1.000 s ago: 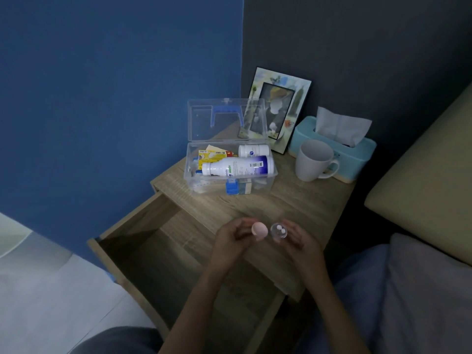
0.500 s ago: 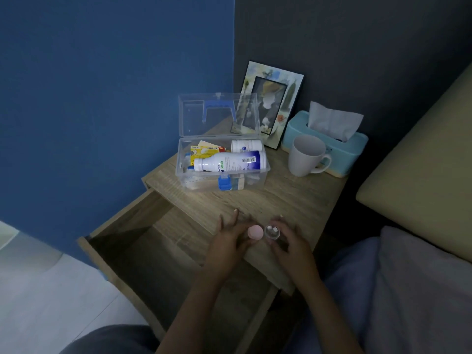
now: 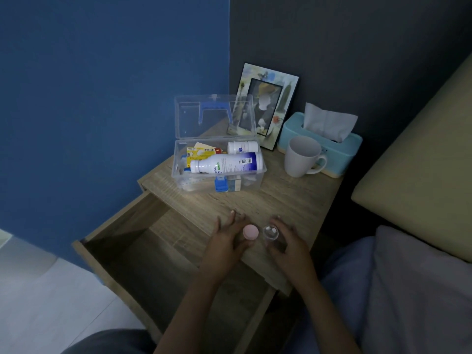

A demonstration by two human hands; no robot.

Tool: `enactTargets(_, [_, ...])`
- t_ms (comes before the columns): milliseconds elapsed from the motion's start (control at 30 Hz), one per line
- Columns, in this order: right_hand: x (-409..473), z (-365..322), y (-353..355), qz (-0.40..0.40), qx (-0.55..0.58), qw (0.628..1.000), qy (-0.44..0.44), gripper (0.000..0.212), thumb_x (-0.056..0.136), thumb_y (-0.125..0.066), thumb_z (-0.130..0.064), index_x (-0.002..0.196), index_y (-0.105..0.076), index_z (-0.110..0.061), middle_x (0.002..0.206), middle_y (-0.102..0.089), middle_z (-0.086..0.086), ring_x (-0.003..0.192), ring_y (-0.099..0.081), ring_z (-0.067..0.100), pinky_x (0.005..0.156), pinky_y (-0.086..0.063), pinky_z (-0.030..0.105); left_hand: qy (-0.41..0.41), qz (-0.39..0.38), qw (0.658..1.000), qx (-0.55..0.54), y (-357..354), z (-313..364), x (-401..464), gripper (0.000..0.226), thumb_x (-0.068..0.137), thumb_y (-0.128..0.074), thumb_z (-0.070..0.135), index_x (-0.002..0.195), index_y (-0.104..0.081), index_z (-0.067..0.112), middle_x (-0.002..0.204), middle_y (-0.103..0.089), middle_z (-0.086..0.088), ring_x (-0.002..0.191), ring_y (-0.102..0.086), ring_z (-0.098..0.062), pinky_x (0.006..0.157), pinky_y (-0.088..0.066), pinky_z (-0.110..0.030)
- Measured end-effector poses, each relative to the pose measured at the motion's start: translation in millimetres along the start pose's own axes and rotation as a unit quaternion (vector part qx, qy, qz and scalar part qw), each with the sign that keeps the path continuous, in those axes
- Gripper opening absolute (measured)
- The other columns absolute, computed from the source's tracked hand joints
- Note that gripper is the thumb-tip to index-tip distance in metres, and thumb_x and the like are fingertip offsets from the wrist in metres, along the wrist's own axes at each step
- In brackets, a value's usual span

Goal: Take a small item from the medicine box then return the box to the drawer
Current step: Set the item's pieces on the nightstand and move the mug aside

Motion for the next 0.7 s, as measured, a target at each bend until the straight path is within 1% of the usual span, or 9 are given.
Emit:
enactTargets(67, [-0.2,-0.3,1.1,0.007,0.003,1.000,0.007,0.053,0.085,-0.067,-0.011,0.135,-0.052,-0.022,0.134,-0.049,-0.012,0.131,-0.045,0.011,0.113,-0.035,0.036,0.001,0.002,1.000,-0.002,1.8,1.0,-0.9,0.049,0.092,-0.058,0.030,0.138,-0.050,0.016,0.148,-0.046,-0.003,0.146,-0.023,-0.016,0.120,-0.003,-0.033])
enactTargets(133, [0.1,1.4,2.4,0.014,0.015,1.000,0.004,0.050,0.086,-0.067,-0.017,0.134,-0.053,-0.026,0.131,-0.047,-0.017,0.127,-0.045,0.005,0.106,-0.035,0.015,0.004,0.012,1.000,0.010,4.7,1.3,-2.2,0.046,0.097,-0.046,0.032,0.141,-0.045,0.018,0.152,-0.041,-0.003,0.148,-0.017,-0.015,0.121,-0.002,-0.035])
enactTargets(200, [0.7,3.9,3.1,0.023,0.039,0.999,-0.005,0.045,0.088,-0.067,-0.023,0.131,-0.055,-0.028,0.130,-0.049,-0.016,0.123,-0.047,0.002,0.094,-0.032,-0.002,0.000,0.011,0.997,0.080,4.8,-0.2,-3.0,0.048,0.100,-0.036,0.035,0.146,-0.038,0.020,0.157,-0.028,-0.001,0.150,-0.006,-0.016,0.120,0.006,-0.039])
enactTargets(300, [2.5,10.4,5.3,0.051,0.094,0.994,-0.037,0.039,0.091,-0.062,-0.029,0.129,-0.058,-0.025,0.131,-0.056,-0.010,0.120,-0.052,0.004,0.092,-0.036,0.006,0.016,-0.008,0.979,0.202,1.4,-10.3,-3.9,0.053,0.102,-0.024,0.039,0.151,-0.020,0.021,0.162,-0.005,0.000,0.148,0.012,-0.019,0.116,0.016,-0.040])
enactTargets(367, [4.9,12.5,13.1,0.092,0.142,0.984,-0.056,0.036,0.094,-0.057,-0.028,0.130,-0.057,-0.024,0.128,-0.058,-0.012,0.119,-0.053,0.004,0.089,-0.036,0.005,0.032,-0.016,0.970,0.240,0.3,-18.0,-4.1,0.055,0.102,-0.021,0.040,0.152,-0.014,0.020,0.162,0.001,-0.001,0.147,0.015,-0.021,0.116,0.015,-0.042])
enactTargets(467, [14.4,3.4,34.9,0.171,0.179,0.968,-0.042,0.031,0.099,-0.047,-0.030,0.128,-0.057,-0.026,0.123,-0.059,-0.017,0.120,-0.051,0.002,0.091,-0.035,-0.001,0.033,-0.026,0.966,0.255,-2.6,-22.7,-4.8,0.055,0.102,-0.021,0.039,0.153,-0.014,0.019,0.162,-0.001,-0.002,0.148,0.012,-0.024,0.118,0.010,-0.044])
enactTargets(567, [39.0,-12.1,68.8,0.258,0.169,0.951,-0.010,0.038,0.102,-0.041,-0.026,0.134,-0.053,-0.009,0.134,-0.056,0.001,0.125,-0.050,0.013,0.106,-0.037,0.020,0.034,-0.027,0.967,0.250,-3.0,-23.2,-4.5,0.054,0.102,-0.026,0.037,0.152,-0.018,0.018,0.162,-0.006,-0.003,0.149,0.003,-0.025,0.119,0.003,-0.046])
enactTargets(633, [62.3,-25.0,92.1,0.299,0.154,0.942,0.018,0.037,0.102,-0.039,-0.022,0.134,-0.051,-0.007,0.131,-0.053,-0.001,0.123,-0.049,0.011,0.101,-0.034,0.013,0.031,-0.022,0.969,0.244,-0.9,-20.1,-3.8,0.053,0.101,-0.028,0.036,0.150,-0.026,0.015,0.160,-0.015,-0.005,0.149,-0.007,-0.029,0.118,-0.004,-0.049])
enactTargets(700, [87.6,-31.6,109.5,0.319,0.125,0.939,0.024,0.036,0.102,-0.040,-0.020,0.134,-0.049,-0.005,0.132,-0.052,0.004,0.121,-0.049,0.014,0.096,-0.032,0.006,0.031,-0.026,0.969,0.245,-0.5,-18.8,-4.3,0.058,0.098,-0.017,0.041,0.150,-0.026,0.016,0.160,-0.014,-0.004,0.149,-0.007,-0.028,0.119,-0.005,-0.049])
Point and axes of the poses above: each hand's wrist, its own x-axis towards the middle knuckle, its own y-axis out of the back of the hand, z = x × y, the point moved 9 cm from there along x, towards the middle knuckle
